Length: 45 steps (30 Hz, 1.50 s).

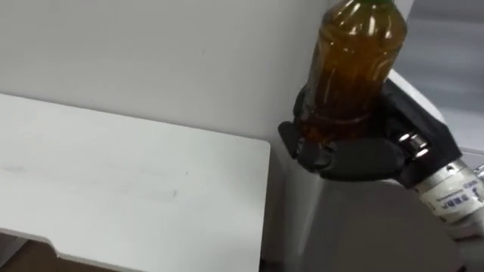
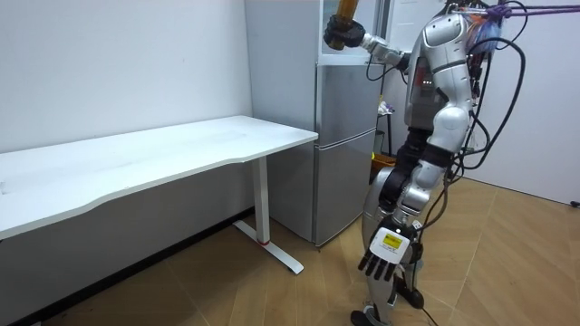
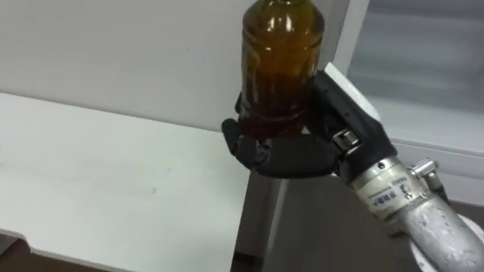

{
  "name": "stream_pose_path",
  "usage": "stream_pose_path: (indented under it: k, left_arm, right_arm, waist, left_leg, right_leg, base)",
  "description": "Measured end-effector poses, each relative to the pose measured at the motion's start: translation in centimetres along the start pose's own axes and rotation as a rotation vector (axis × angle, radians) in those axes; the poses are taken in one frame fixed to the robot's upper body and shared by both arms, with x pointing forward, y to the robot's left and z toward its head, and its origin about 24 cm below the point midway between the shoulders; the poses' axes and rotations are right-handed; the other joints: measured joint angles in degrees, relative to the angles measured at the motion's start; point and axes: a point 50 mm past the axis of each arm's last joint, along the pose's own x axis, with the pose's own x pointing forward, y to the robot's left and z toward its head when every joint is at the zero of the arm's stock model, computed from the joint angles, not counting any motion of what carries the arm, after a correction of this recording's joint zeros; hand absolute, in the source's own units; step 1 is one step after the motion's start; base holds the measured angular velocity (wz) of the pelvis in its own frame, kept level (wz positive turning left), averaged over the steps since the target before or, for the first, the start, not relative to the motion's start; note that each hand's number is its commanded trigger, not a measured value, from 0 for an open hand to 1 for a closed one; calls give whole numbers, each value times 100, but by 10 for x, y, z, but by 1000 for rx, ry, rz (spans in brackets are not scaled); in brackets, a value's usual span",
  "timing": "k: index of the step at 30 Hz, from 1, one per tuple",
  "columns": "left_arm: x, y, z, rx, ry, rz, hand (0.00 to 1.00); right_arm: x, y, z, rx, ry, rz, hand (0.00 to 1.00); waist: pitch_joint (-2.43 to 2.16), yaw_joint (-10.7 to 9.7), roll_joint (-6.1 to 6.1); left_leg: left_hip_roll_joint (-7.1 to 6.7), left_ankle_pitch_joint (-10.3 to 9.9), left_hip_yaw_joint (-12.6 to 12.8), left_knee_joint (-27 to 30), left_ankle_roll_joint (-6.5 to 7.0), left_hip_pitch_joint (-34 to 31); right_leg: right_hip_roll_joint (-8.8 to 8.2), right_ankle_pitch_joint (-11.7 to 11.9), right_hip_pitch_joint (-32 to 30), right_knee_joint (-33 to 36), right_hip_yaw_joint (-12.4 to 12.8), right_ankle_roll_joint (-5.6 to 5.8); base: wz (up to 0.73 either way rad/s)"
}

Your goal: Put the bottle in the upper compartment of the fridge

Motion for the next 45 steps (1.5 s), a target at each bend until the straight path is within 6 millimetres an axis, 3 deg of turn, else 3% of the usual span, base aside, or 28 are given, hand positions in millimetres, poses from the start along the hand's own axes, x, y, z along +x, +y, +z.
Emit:
stream_pose_path:
  k: [6, 16, 21, 23, 38, 45]
  left_arm:
    - [0, 0, 2, 20, -3, 1, 0]
    - [1, 1, 3, -1, -6, 15, 0]
    - [1, 2, -5, -13, 31, 21, 0]
    - [1, 3, -6, -17, 37, 23, 0]
    - [1, 3, -4, -20, 34, 23, 0]
    - [0, 6, -5, -35, 36, 30, 0]
  right_arm:
    - [-8, -9, -4, -18, 43, -38, 100]
    - [-21, -33, 0, -93, 60, -129, 100]
    - [-29, -46, -7, -124, 106, -185, 100]
    - [-31, -51, -10, -146, 128, -207, 100]
    - [-41, -67, -34, -153, 246, -312, 100]
    - [-57, -79, -63, -118, 387, -388, 100]
  waist:
    - [25, -273, 6]
    - [17, -426, -3]
    - [49, -518, 25]
    - [74, -536, 43]
    - [50, -524, 15]
    - [47, -421, -20]
  left_leg:
    - [25, -6, 152, -67, -5, 46]
    - [105, -33, 355, -80, -48, 110]
    - [112, -40, 355, -82, -54, 169]
    - [117, -58, 350, -84, -57, 194]
    - [122, -61, 330, -109, -61, 274]
    - [122, -61, 331, -100, -61, 274]
  right_leg:
    - [24, 11, -35, 8, 152, -2]
    - [106, 29, -96, 10, 376, -31]
    - [115, 29, -47, 6, 386, -31]
    - [120, 29, -19, 0, 379, -31]
    - [134, 32, 6, 1, 405, -36]
    - [134, 32, -4, 20, 406, -36]
  base:
    - [-14]
    - [-12]
    - [0]
    - [0]
    - [0]
    - [0]
